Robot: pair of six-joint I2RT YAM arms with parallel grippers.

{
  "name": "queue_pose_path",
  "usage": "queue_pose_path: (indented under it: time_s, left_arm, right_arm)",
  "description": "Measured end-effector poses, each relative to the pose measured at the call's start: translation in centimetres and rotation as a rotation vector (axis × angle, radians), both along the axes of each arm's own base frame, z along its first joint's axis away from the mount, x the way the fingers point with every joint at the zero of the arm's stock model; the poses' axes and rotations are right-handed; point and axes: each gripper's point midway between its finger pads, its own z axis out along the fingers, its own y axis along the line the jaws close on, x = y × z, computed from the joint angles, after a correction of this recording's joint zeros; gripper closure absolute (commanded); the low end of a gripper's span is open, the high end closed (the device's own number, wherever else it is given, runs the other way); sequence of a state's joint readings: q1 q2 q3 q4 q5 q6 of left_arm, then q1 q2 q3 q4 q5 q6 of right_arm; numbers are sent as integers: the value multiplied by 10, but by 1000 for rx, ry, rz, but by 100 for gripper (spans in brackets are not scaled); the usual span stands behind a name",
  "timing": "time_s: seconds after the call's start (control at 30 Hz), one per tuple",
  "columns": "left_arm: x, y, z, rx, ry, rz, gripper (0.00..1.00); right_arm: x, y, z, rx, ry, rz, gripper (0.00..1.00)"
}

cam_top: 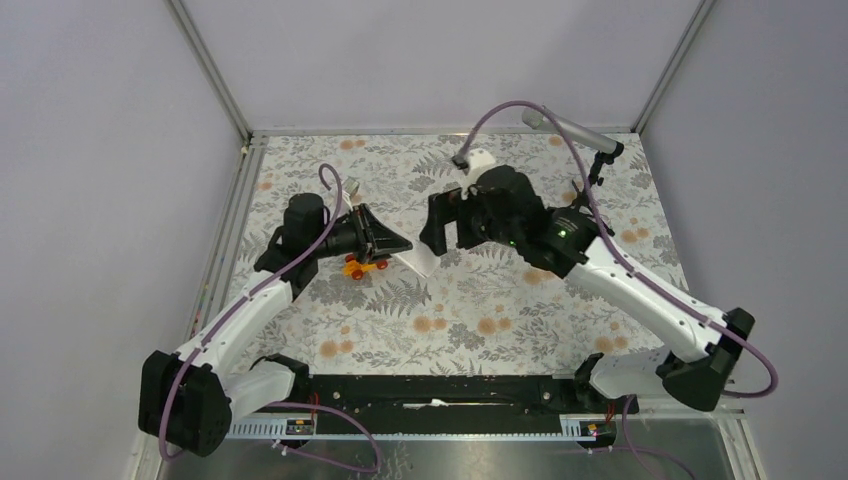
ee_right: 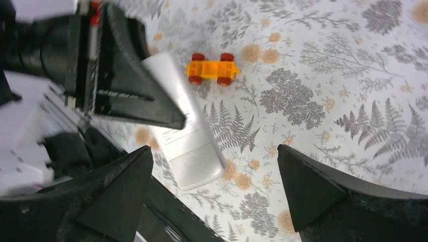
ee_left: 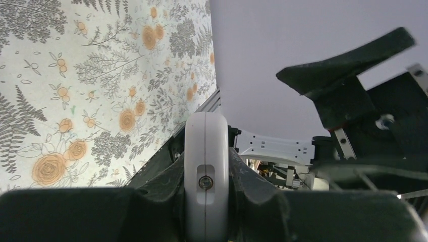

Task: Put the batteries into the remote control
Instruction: Load the battery cover into the remote control.

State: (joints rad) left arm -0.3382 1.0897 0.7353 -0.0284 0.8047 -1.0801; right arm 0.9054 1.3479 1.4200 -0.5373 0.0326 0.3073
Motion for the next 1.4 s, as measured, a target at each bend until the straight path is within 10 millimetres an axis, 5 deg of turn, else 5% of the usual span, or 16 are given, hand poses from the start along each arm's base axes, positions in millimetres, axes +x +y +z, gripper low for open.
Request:
queue_pose_path:
  time_s: [0.2,0.47,0.97,1.4]
  left_arm:
    - [1,4,19,-57,-10,43,100]
    - [3,10,52,-157,-26,122,100]
    - [5,11,78,-281,34,163,100]
    - [8,12,96,-355,51,183,100]
  right_arm:
    - [9,-31,3,234,134,-253,1]
    - [-11,-6,-8,463,356,-252,0]
    - [-12,19,24,696,404,-174,54]
    - [-7,22,41,778,378,-142,64]
